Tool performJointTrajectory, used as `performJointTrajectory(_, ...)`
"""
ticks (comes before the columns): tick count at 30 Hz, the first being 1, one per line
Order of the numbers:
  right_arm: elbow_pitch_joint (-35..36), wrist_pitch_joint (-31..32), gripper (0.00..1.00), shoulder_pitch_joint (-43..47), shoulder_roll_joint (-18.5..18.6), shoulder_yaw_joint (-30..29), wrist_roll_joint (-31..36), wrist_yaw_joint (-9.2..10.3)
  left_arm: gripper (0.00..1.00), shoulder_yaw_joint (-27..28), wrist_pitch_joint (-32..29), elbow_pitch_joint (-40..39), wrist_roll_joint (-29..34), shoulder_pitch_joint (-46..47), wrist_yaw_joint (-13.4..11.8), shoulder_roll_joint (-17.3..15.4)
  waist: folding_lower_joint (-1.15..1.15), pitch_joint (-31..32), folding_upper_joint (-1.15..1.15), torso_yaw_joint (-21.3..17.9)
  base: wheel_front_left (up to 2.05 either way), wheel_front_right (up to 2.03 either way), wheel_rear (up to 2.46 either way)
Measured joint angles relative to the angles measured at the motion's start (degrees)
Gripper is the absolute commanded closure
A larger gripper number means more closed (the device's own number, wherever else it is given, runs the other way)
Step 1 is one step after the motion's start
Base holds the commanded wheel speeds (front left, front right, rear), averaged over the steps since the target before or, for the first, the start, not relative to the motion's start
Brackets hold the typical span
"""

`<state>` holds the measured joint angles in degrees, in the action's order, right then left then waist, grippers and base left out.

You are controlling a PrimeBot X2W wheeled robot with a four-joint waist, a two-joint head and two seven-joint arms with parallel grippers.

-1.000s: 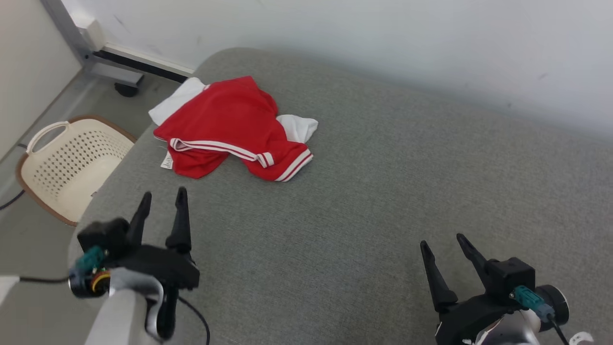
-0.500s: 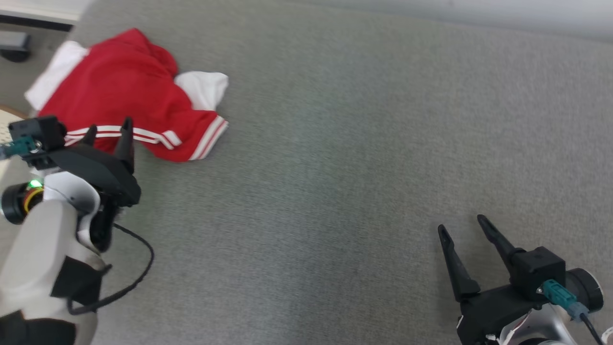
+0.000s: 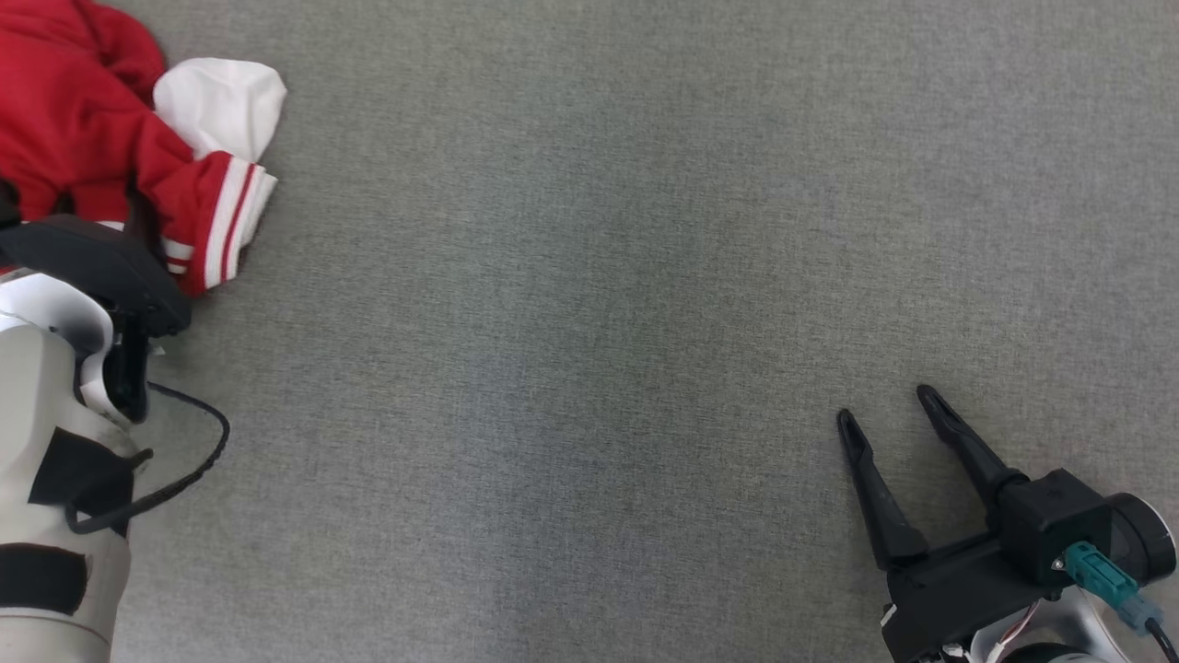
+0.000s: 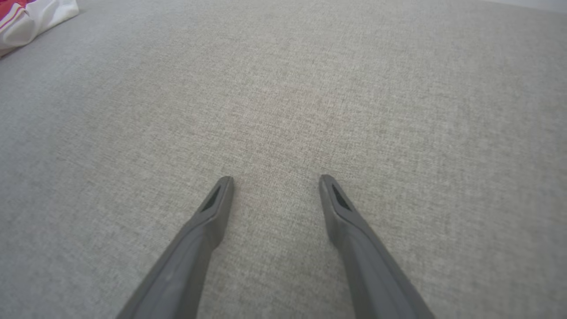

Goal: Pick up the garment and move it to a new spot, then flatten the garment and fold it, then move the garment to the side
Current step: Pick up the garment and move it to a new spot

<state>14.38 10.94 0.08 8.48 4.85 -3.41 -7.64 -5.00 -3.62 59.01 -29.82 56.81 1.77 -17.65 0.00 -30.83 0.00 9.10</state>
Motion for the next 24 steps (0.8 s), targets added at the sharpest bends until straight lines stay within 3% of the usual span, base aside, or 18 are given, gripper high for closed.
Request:
performJointTrajectory(1,0.1,-0.1,0.00,0.0,0.0,0.0,0.0,0.00,0.00,0.1,0.5,0.5,0.0,0.3,-0.4,0.0,-0.01,-0.3,-0.01,-0.2,0.00,0.00,0.00)
performJointTrajectory(2,0.2,-0.2,0.00,0.0,0.0,-0.1,0.0,-0.01,0.18,0.1,0.9,1.1,0.0,0.7,-0.9,0.1,-0.02,-0.7,-0.02,-0.4,0.00,0.00,0.00)
performJointTrajectory(3,0.3,-0.2,0.00,0.0,0.0,0.0,0.0,-0.01,1.00,0.2,1.5,1.4,0.0,1.1,-1.3,0.1,-0.02,-0.9,-0.02,-0.4,0.00,0.00,0.00)
performJointTrajectory(16,-8.8,-3.5,0.00,-2.6,-1.7,2.7,-3.2,0.26,1.00,-0.4,7.6,5.8,0.4,-0.7,-1.3,-1.7,0.00,5.5,0.00,-0.7,0.00,0.00,0.00)
performJointTrajectory(24,-14.5,-7.2,0.00,-2.6,-3.9,-0.6,-4.4,0.25,1.00,-2.2,12.7,2.4,2.1,-1.9,-1.7,-2.7,0.00,13.5,0.01,-2.6,0.00,0.00,0.00)
